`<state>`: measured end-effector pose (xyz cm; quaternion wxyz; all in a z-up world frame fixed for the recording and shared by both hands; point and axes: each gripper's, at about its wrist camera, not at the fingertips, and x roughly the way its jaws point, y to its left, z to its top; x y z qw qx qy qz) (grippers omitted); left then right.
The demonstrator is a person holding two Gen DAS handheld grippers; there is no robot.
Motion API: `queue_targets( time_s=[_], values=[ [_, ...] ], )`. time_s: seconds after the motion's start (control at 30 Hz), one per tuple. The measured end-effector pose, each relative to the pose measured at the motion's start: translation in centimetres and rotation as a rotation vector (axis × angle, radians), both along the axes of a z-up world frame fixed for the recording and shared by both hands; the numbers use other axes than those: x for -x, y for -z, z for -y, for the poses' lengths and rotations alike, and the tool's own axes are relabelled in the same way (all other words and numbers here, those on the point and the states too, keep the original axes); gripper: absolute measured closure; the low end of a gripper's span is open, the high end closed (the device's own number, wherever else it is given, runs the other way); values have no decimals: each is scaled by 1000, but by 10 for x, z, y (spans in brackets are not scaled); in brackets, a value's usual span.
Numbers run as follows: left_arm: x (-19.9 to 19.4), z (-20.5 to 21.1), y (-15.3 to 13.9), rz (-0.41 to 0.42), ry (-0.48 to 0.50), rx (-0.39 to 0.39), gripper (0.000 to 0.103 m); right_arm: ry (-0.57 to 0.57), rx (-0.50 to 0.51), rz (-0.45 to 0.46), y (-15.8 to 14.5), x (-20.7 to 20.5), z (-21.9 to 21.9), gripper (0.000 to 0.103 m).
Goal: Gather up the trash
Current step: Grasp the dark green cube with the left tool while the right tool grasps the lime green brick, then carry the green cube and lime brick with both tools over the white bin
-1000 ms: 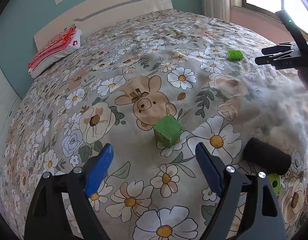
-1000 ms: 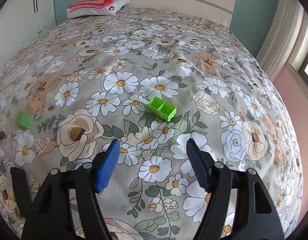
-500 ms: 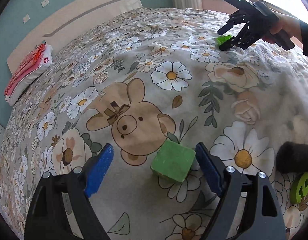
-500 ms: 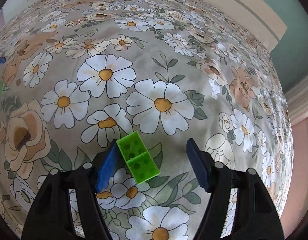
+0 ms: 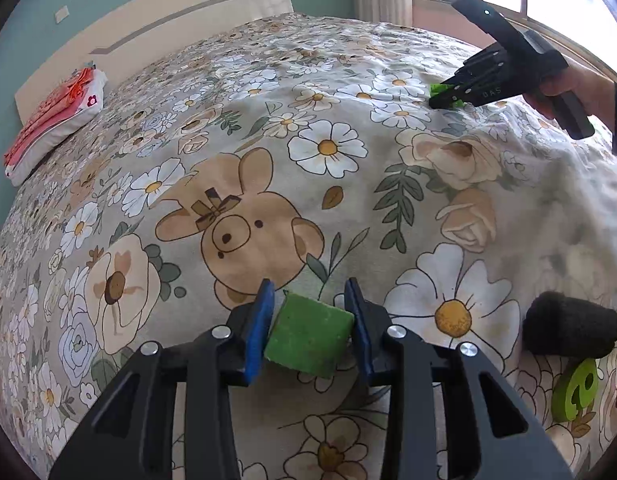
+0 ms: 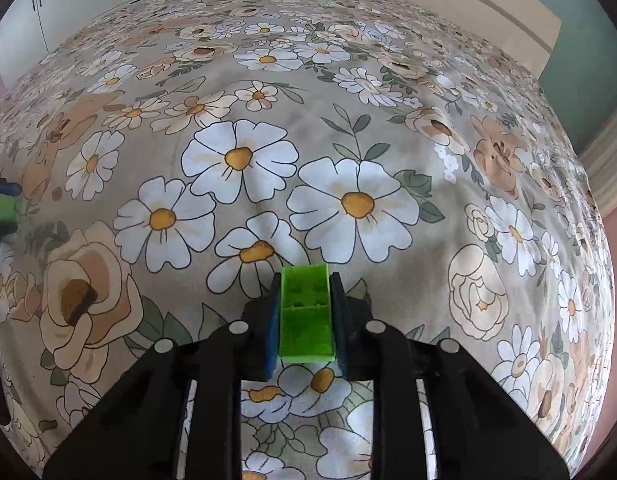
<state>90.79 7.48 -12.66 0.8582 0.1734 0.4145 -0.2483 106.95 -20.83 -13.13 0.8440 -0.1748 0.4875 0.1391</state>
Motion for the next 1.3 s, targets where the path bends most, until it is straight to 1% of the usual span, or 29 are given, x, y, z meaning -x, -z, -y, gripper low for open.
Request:
queue_targets(
  time_s=[0.07, 0.13, 0.27, 0.4, 0.47, 0.63, 0.87, 0.97, 1.07, 1.23, 1.3],
  values=[
    [5, -9, -6, -12, -74, 29, 71, 22, 8, 26, -5, 11, 0, 79],
    [10, -17, -11, -18, -137, 50, 71, 47, 14, 52, -11, 22, 1, 79],
    [24, -29, -21, -16, -245, 52, 71, 119, 1, 79, -27, 40, 6, 80],
    [49, -37, -37, 18, -267, 90, 71, 150, -19, 128, -46, 64, 6, 80],
    [61, -40, -47, 48, -275, 95, 71, 158, -28, 154, -57, 76, 5, 80],
    [93, -47, -72, 95, -289, 126, 71, 163, -85, 212, -85, 107, 6, 80],
    [144, -43, -107, 159, -304, 127, 71, 134, -116, 278, -120, 161, -1, 80],
    [172, -39, -127, 176, -324, 131, 71, 128, -133, 309, -144, 192, -1, 80],
    [209, -32, -154, 203, -355, 110, 71, 129, -170, 342, -177, 232, 2, 80],
    [284, -22, -199, 215, -418, 111, 71, 138, -266, 365, -230, 317, 10, 80],
    [315, -18, -215, 221, -448, 106, 71, 144, -282, 367, -246, 355, 14, 80]
  ],
)
